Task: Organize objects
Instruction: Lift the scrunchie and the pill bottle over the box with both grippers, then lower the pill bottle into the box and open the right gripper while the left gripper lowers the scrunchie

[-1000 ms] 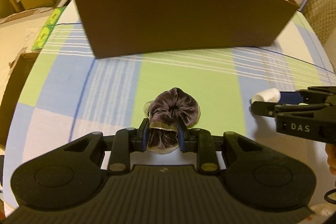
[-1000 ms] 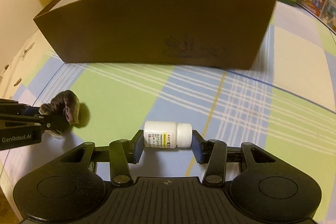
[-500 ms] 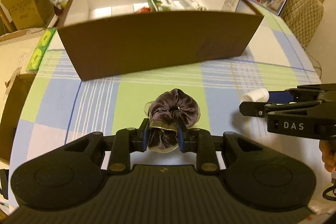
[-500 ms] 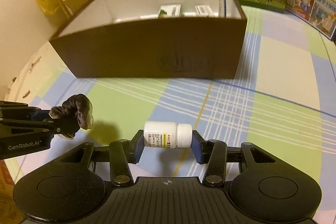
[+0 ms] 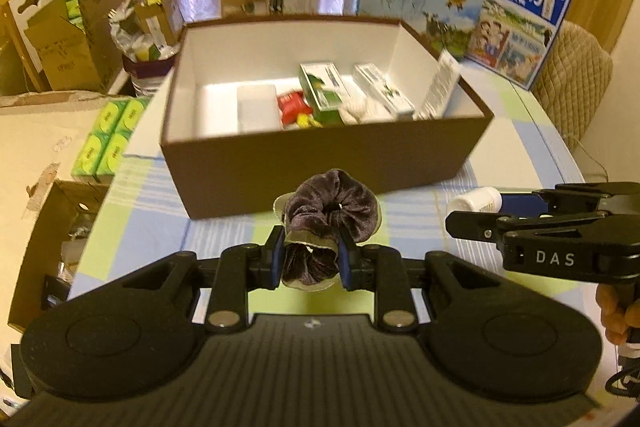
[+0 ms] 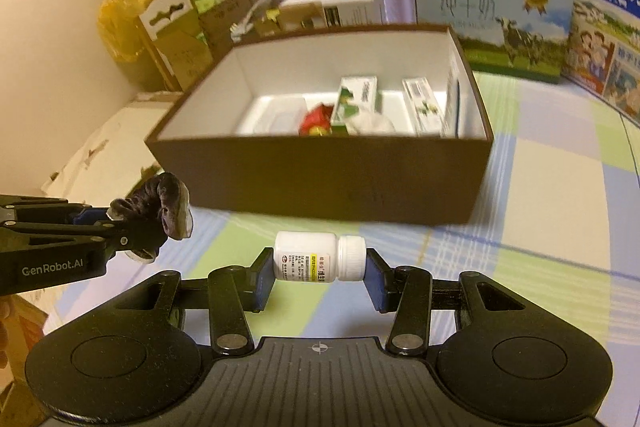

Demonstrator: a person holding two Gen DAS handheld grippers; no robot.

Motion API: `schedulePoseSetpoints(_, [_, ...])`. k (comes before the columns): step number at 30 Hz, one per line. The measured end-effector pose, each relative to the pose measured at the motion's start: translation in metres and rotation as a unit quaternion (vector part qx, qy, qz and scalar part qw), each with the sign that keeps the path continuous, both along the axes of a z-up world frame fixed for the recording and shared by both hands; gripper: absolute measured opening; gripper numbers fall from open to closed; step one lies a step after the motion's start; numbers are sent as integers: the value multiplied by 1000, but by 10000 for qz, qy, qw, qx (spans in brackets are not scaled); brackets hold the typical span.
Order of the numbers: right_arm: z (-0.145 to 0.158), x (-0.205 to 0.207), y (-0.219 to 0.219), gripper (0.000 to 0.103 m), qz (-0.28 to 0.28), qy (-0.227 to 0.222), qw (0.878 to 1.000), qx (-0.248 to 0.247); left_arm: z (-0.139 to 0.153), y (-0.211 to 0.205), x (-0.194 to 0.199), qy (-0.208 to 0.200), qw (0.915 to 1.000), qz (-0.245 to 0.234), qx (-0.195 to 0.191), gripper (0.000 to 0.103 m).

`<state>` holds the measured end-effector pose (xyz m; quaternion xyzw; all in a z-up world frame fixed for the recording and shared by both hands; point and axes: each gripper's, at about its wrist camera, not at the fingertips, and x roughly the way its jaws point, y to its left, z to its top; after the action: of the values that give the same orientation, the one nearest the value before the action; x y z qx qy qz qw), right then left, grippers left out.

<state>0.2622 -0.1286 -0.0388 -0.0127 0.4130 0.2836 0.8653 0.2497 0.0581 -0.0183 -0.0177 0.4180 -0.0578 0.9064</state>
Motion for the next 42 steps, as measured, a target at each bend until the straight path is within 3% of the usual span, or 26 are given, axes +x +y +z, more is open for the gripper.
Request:
schedulePoseSetpoints(15, [30, 41, 34, 44, 22, -423, 9988, 227, 28, 25, 48, -363, 9989, 267, 137, 22])
schedulePoseSetpoints(42, [-1, 133, 71, 44, -348, -223, 9991, -89, -2, 55, 150, 32, 9986, 345, 390, 22])
